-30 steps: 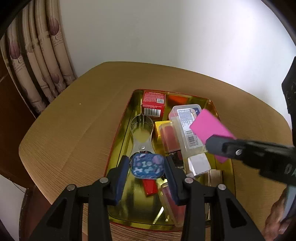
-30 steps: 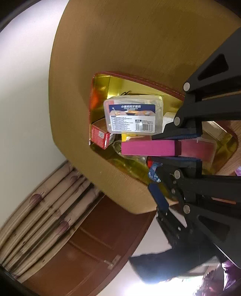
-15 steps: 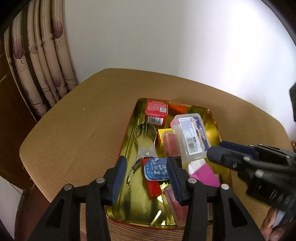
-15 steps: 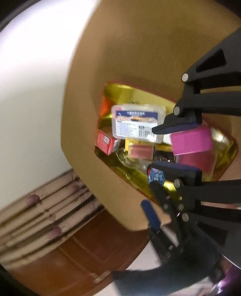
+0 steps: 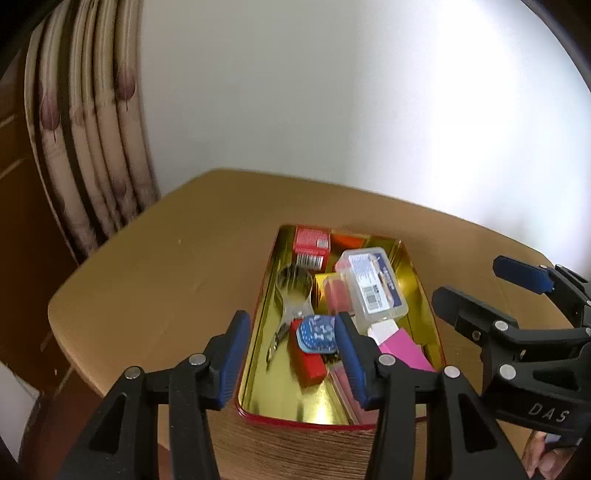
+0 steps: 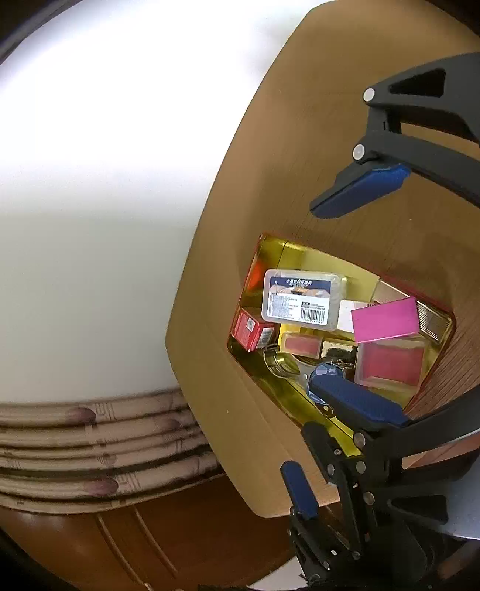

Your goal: Organize rigid objects

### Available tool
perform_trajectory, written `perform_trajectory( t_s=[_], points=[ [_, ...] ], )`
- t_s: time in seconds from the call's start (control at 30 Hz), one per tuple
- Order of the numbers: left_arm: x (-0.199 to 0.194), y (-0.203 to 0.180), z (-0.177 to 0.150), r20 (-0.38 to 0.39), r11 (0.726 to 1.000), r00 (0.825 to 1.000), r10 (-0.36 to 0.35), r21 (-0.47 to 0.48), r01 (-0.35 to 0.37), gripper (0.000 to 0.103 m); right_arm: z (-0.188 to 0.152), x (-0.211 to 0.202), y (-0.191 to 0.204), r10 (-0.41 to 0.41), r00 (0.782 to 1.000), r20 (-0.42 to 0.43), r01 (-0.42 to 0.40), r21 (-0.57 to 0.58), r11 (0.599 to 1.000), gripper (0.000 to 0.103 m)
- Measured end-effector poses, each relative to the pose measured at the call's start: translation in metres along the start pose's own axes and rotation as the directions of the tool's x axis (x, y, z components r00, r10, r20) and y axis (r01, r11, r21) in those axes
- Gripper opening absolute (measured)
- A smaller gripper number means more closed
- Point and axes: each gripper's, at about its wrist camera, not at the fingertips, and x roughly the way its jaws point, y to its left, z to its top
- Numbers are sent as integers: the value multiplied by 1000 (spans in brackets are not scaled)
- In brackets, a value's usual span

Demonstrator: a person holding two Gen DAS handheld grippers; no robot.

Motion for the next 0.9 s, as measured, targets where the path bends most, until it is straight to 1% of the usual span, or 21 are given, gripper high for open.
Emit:
perform_trajectory(
  t_s=[0.07, 0.17, 0.27, 0.37, 0.43, 0.5, 0.63, 0.7, 0.73, 0.83, 0.9],
  points=[
    [-2, 0, -1, 26, 1000, 1000, -1, 19, 1, 48, -3, -4, 1, -44, 999, 8, 44, 16, 999, 89],
    [-6, 0, -2, 70, 999, 997, -19, 28, 17, 48, -8, -9, 3, -95, 995, 18, 94, 40, 995, 91],
    [-14, 0, -2, 111, 1000, 994, -22, 20, 20, 48, -9, -17, 6, -174, 984, 42, 173, 38, 984, 96],
    [-19, 5, 0, 129, 999, 991, -48, -12, 50, 49, -9, -27, 8, -193, 979, 64, 190, 55, 980, 98],
    [-20, 6, 2, 137, 998, 989, -55, -19, 58, 49, -10, -34, 10, -221, 972, 83, 216, 64, 974, 102],
    [-23, 7, 2, 145, 998, 988, -52, -25, 56, 49, -10, -40, 13, -239, 966, 99, 233, 64, 970, 102],
    [-28, 4, 2, 158, 999, 986, -47, -15, 50, 49, -11, -53, 12, -234, 965, 120, 224, 90, 970, 102],
    [-31, 2, 2, 164, 999, 986, -43, -7, 45, 49, -11, -58, 13, -251, 960, 126, 241, 87, 967, 102],
    [-32, 1, 2, 165, 999, 985, -45, -7, 47, 49, -10, -61, 14, -265, 955, 130, 256, 83, 963, 102],
    [-40, 0, 1, 178, 998, 982, -55, -12, 58, 49, -11, -69, 13, -262, 955, 137, 251, 93, 963, 102],
    [-45, -2, 0, 182, 998, 982, -58, -7, 60, 49, -11, -72, 13, -276, 951, 136, 264, 99, 959, 102]
  ],
)
